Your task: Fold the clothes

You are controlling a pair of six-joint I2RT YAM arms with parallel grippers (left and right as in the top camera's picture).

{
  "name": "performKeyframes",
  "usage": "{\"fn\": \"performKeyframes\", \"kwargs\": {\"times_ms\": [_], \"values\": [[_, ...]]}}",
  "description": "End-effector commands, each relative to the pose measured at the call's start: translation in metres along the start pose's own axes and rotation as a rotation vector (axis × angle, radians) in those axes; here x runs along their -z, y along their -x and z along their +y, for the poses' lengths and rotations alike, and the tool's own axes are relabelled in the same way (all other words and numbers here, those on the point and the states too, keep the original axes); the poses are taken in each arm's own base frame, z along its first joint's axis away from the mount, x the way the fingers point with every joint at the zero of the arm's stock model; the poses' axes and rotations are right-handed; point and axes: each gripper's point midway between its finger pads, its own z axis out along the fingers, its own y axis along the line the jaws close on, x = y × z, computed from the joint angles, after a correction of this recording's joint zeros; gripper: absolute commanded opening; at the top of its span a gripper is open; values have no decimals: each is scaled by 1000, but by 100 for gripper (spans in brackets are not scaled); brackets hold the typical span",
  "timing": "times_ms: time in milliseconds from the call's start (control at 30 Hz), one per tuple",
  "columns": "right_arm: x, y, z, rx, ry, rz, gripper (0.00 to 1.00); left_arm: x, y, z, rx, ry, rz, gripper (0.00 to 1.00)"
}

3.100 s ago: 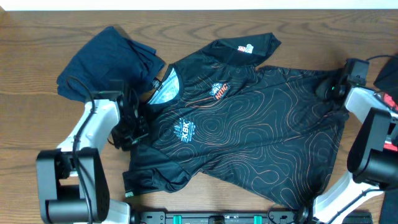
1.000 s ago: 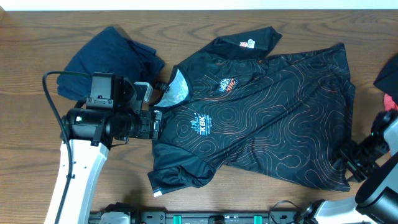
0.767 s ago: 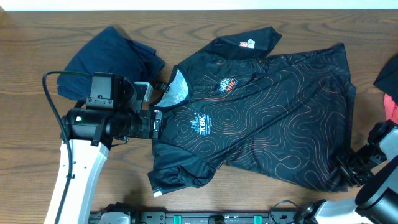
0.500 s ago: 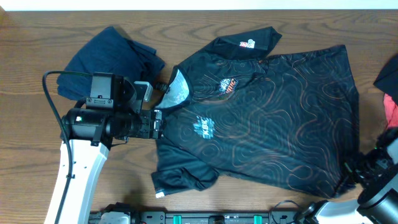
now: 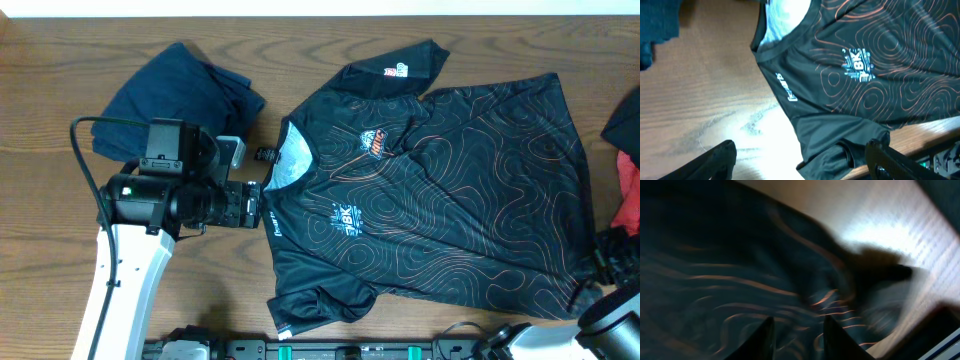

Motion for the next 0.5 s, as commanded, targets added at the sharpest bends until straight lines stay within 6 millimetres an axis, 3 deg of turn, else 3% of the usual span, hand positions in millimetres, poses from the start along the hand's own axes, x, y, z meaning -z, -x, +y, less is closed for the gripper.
{"fn": "performKeyframes", "kwargs": {"times_ms": [0,200,467], "values": [[38,7,25,82,145,-72,33,-2,-9,1,-10,7,28,84],[72,-15,62,203,360,-80,40,-14,-38,6,164,17,134,84],[79,-49,90,401,418,-41,42,-40,-80,9,400,15,270,84]]}}
